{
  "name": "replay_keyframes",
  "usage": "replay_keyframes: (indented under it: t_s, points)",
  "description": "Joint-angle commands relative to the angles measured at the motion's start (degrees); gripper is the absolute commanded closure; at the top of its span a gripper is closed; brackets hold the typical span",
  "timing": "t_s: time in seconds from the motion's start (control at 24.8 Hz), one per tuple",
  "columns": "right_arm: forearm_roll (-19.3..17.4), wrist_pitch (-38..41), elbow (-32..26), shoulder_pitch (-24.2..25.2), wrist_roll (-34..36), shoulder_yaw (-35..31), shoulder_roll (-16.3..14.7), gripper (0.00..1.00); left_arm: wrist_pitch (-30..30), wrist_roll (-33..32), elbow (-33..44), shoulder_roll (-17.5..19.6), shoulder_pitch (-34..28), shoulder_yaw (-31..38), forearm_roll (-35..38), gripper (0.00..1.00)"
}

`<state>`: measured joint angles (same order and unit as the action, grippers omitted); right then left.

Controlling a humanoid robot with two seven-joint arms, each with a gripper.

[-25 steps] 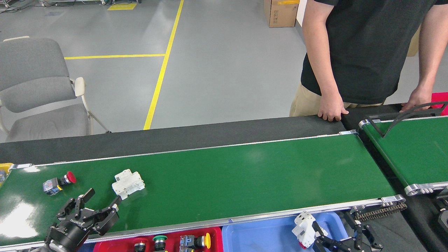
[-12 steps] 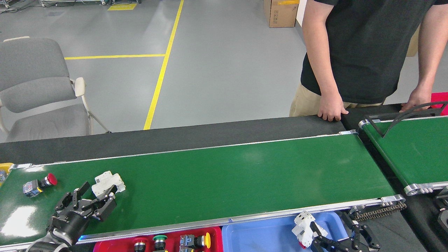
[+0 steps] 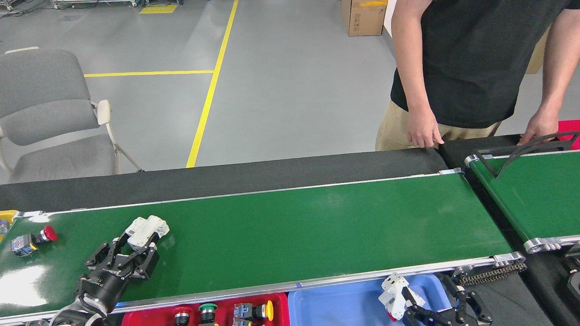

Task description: Pick switch part from conveyor to tray

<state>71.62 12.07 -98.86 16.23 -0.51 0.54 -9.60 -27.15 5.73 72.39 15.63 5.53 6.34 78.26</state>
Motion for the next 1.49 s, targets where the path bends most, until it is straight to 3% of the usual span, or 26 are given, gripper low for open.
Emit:
replay_keyframes:
  t_s: [0.0, 0.08, 0.2, 0.4, 0.48, 0.52, 0.61, 0.65, 0.77, 0.85, 0.93, 1.13, 1.21, 1.29, 1.45]
  points:
    - [-0.16, -0.03, -1.07, -0.67, 0.95, -0.45, 0.02, 0.01, -1.76, 0.6, 6.89, -0.69, -2.63, -0.36, -0.3, 0.92]
    - [-0.25, -0.03, -1.25, -0.76, 0.95, -0.71, 0.02, 0.01, -4.4, -0.11, 16.54, -3.41, -7.55, -3.08, -0.04, 0.91]
    - [-0.16, -0.03, -1.51, -0.85, 0.95, -2.12, -0.07, 0.01, -4.58, -3.1, 24.47, -7.63, -11.34, -11.09, 2.16, 0.9]
    - [-0.16, -0.03, -1.6, -0.85, 0.95, -3.7, -0.33, 0.01, -2.64, -9.16, 24.91, -19.06, -11.42, -22.69, 12.18, 0.88]
    - [-0.16, -0.03, -1.6, -0.85, 0.86, -3.88, -0.33, 0.01, -2.64, -9.42, 24.91, -21.17, -11.25, -26.38, 15.43, 0.81]
    - [-0.16, -0.03, -1.6, -0.85, 0.86, -3.96, -0.33, 0.01, -2.38, -9.6, 24.91, -21.17, -11.25, -28.75, 15.87, 0.66]
    - [-0.16, -0.03, -1.51, -0.85, 0.86, -4.05, -0.24, 0.01, -0.18, -9.77, 25.17, -21.17, -11.34, -30.86, 15.96, 0.13]
    - [-0.16, -0.03, -1.51, -0.85, 0.86, -3.96, -0.24, 0.01, 2.28, -9.77, 25.08, -21.26, -11.51, -31.39, 15.78, 0.0]
    - [-0.16, -0.03, -1.6, -0.85, 0.77, -3.96, -0.24, 0.01, 4.83, -9.6, 25.26, -21.17, -11.86, -31.65, 15.26, 0.0]
    - [-0.16, -0.12, -1.6, -0.85, 0.77, -4.05, -0.24, 0.01, 6.59, -9.16, 25.35, -21.26, -11.86, -28.84, 14.2, 0.0]
    - [-0.16, -0.12, -1.51, -0.76, 0.77, -4.75, -0.07, 0.01, 11.07, -8.72, 28.07, -21.17, -13.8, -20.05, 14.03, 0.0]
    - [0.19, -0.12, -1.69, -0.58, 0.77, -4.67, -0.07, 0.01, 10.54, 0.33, 27.9, -18.18, -19.6, 14.83, 13.85, 0.0]
    - [0.72, -0.12, -1.69, -0.67, 0.77, -4.58, -0.07, 0.01, 9.4, 1.48, 24.38, -16.42, -21.09, 23.63, 13.76, 0.0]
    - [1.42, -0.2, -1.95, -0.58, 0.77, -4.58, 0.02, 0.01, 6.5, 1.48, 21.04, -14.49, -22.85, 29.16, 12.36, 0.0]
    - [1.95, -0.03, -2.39, -0.76, 0.77, -4.58, 1.08, 0.01, 3.33, 1.39, 20.6, -14.23, -26.63, 31.28, 8.31, 0.0]
